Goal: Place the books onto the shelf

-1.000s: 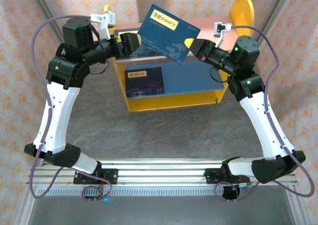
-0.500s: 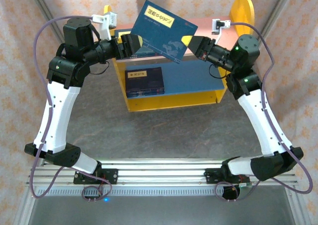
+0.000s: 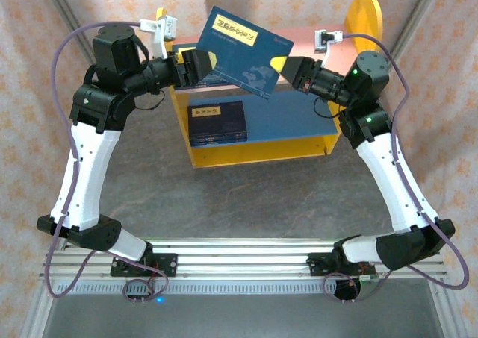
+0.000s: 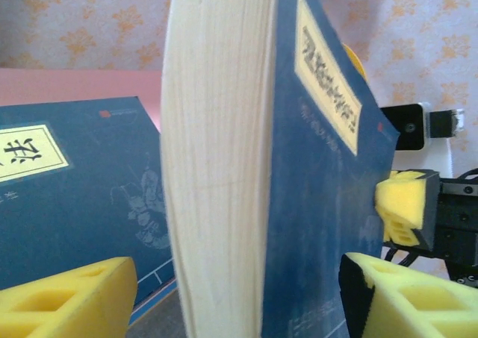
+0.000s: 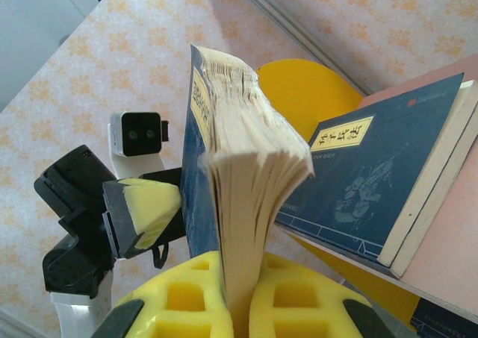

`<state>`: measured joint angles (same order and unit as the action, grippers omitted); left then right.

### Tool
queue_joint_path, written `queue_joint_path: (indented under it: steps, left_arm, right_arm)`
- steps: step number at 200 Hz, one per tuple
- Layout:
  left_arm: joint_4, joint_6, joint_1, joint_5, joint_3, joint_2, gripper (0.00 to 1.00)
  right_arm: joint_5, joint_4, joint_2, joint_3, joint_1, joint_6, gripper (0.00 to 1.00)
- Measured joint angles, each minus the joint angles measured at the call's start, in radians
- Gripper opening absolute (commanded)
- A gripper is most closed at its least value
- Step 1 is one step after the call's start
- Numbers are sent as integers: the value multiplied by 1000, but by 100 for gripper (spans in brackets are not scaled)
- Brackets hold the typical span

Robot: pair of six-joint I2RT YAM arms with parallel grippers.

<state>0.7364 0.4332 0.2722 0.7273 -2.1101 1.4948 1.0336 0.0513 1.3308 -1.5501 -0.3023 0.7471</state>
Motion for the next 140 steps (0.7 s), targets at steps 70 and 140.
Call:
queue_joint_path:
  steps: [70, 140]
  left_arm:
    - [-27, 30, -5, 25, -3, 0, 31]
    - [-115, 75, -6, 40, 72, -45, 7]
  right_arm:
    - [9, -74, 8, 0, -18, -80, 3]
    - [-27, -106, 7, 0, -29, -128, 18]
